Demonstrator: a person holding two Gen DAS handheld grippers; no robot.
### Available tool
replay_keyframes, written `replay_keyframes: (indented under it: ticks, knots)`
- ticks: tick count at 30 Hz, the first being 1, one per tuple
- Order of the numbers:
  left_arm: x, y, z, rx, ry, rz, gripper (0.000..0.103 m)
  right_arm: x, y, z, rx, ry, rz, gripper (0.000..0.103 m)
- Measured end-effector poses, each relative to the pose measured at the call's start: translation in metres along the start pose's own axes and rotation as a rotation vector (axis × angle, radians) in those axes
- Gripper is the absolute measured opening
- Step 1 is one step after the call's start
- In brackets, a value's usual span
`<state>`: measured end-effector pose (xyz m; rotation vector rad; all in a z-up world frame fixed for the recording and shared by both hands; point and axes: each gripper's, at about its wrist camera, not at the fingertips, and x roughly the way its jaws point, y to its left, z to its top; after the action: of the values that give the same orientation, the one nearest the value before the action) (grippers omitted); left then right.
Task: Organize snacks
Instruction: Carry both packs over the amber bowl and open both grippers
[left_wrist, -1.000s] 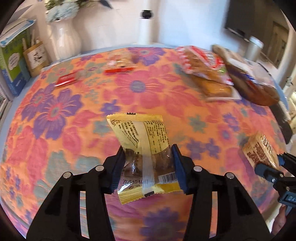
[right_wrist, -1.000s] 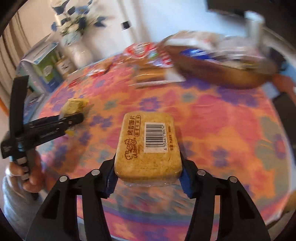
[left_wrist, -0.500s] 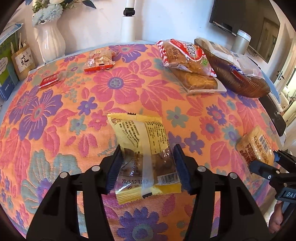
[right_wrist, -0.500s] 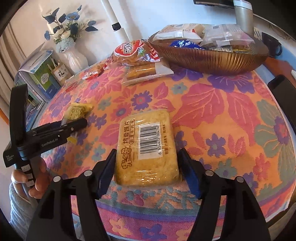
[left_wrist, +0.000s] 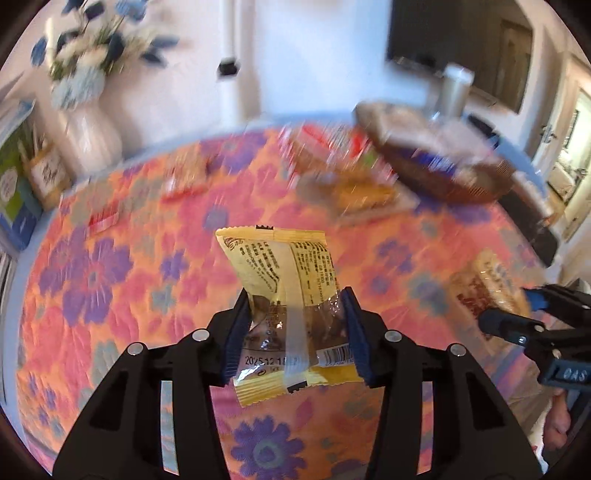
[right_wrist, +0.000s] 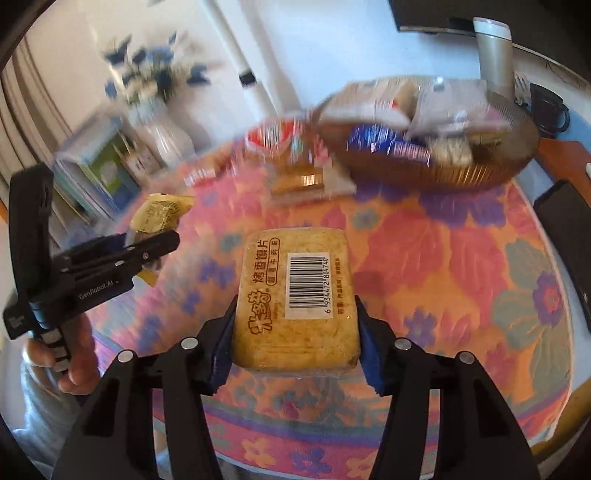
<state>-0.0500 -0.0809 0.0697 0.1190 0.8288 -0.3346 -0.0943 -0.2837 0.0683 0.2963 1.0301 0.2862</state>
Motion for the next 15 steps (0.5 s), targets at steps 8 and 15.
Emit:
replay_keyframes:
  ticks: [8,15]
  knots:
    - [-0.009,-0.035,0.099,0.106,-0.065,-0.153,0.048,-0.042,-0.045,0.091,0.053,-0.166,-0.033,0.055]
    - [0.058,-0.082,0.175,0.121,-0.002,-0.287,0.048,-0.02,-0.108,0.19,0.135,-0.243,-0.105,0.055]
